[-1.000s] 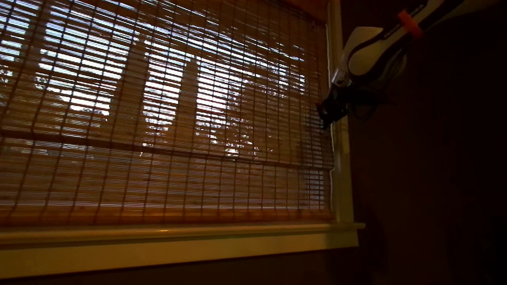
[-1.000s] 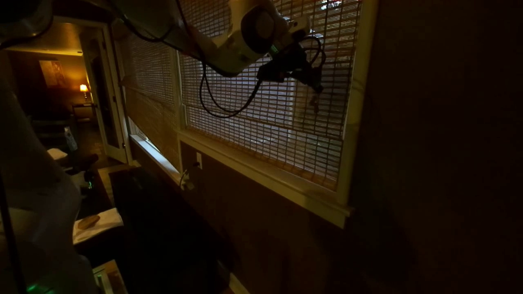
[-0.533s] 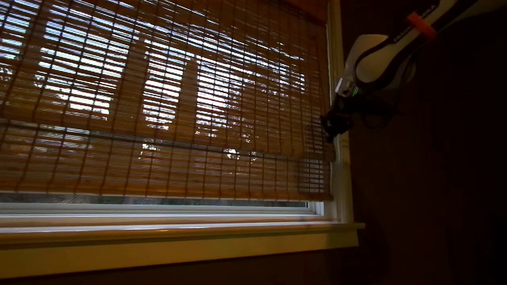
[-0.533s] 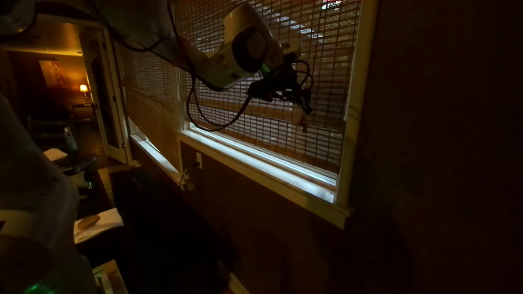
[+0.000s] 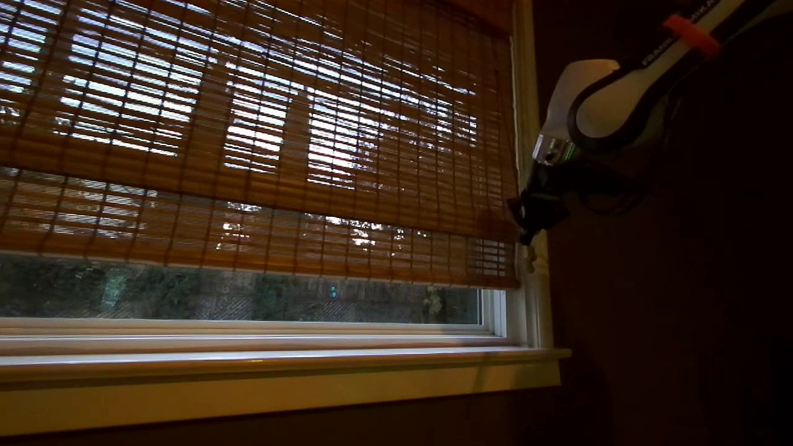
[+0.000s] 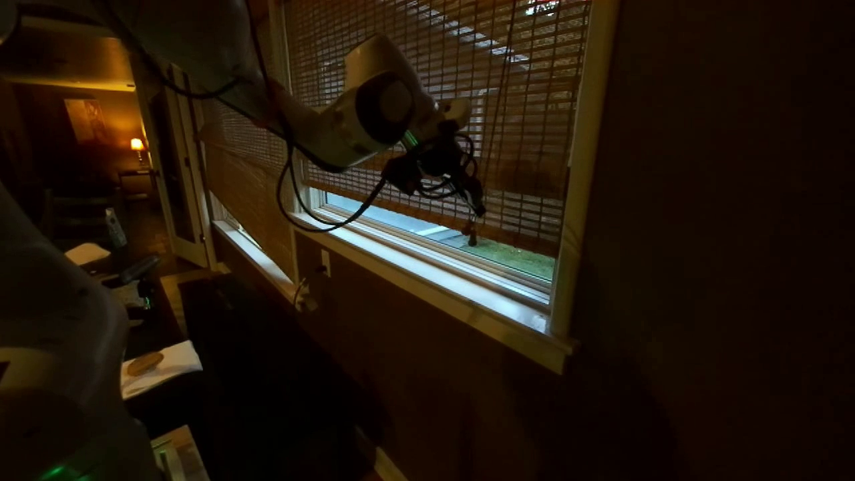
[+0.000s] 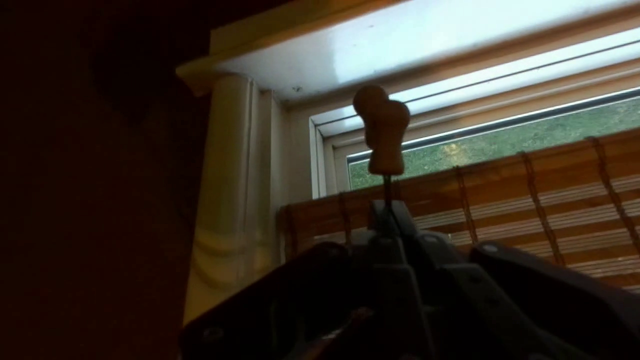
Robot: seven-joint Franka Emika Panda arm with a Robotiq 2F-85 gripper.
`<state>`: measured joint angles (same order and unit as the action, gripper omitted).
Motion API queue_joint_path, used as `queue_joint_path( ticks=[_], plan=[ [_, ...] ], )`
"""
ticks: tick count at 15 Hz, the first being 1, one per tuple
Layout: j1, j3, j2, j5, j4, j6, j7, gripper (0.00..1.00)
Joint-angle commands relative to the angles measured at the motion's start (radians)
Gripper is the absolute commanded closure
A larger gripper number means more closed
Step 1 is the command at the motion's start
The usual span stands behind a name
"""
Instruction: Open the curtain
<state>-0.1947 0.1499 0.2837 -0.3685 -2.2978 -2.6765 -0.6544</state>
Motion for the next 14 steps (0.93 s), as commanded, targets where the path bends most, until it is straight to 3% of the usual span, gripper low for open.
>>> queue_joint_path(
  ticks=[1, 8, 9, 14],
  plan=[
    [-0.021, 0.032, 0.03, -0.039, -0.154, 0.04, -0.102, 0.99],
    [-0.062, 0.065, 0.064, -0.08, -0.261, 0.03, -0.202, 0.99],
    [-0.031, 0.033, 0.059, -0.041, -0.145, 0.003, -0.121, 0.98],
    [-0.048, 0.043, 0.072, -0.058, -0.175, 0.003, -0.149, 0.98]
  ],
)
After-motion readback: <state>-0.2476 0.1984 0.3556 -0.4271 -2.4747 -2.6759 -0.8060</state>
